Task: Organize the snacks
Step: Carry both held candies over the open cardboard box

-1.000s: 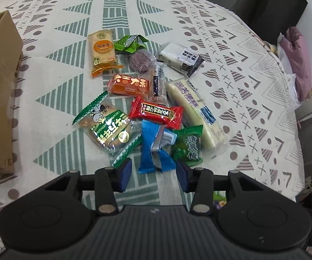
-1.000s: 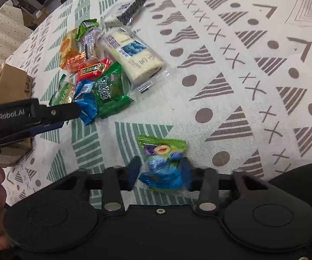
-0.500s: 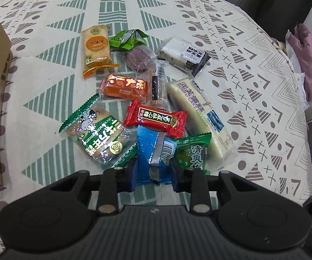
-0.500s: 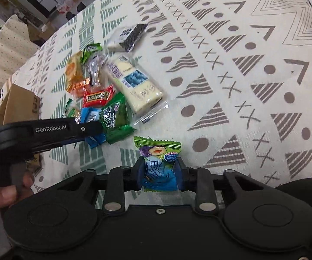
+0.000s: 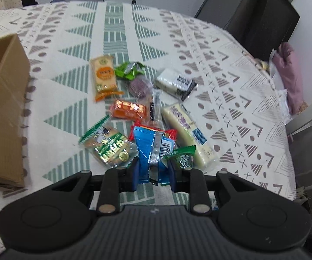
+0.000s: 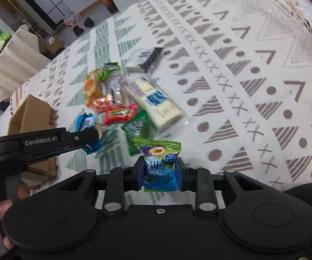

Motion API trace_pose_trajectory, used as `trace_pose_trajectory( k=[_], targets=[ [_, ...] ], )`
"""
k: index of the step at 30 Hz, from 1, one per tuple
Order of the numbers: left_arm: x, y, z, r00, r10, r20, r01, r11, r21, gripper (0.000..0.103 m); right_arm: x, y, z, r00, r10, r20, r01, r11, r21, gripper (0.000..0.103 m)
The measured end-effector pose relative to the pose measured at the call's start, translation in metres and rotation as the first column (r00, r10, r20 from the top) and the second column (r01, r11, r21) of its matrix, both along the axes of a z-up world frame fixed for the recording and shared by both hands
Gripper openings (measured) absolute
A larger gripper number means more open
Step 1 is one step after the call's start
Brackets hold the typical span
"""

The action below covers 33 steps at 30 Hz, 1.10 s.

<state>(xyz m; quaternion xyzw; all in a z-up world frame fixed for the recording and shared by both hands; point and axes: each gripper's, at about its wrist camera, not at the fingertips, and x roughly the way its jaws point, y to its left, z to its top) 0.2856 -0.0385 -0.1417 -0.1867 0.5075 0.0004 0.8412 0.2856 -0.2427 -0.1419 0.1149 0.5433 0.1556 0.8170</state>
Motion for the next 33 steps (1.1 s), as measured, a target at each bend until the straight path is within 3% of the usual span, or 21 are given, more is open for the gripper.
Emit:
trace_pose_trajectory(
  k=[3, 5, 18, 33],
  targets=[
    [-0.007, 0.009, 0.011, 1.0, 0.015, 0.023, -0.015, 1.0, -0.003, 0.026, -0.004, 0.011, 0.009, 1.0, 0.013, 0.024, -0.013, 1.0, 0.01, 0.028],
    [-0.012, 0.016, 0.017, 0.999, 0.028, 0.036, -0.028, 1.0, -0.01, 0.017, -0.007, 0.018, 0.015, 0.999, 0.02, 0.039, -0.021, 1.0, 0.022, 0.028],
    [-0.042, 0.061, 0.056, 0.989, 0.088, 0.116, -0.085, 0.996, -0.028, 0.017, -0.018, 0.068, 0.049, 0.988, 0.072, 0.135, -0.08, 0.995, 0.061, 0.028],
    [-0.064, 0.122, 0.072, 0.973, 0.171, 0.152, -0.164, 0.985, -0.06, 0.017, -0.02, 0.115, 0.073, 0.974, 0.121, 0.189, -0.134, 0.989, 0.062, 0.028]
  ],
)
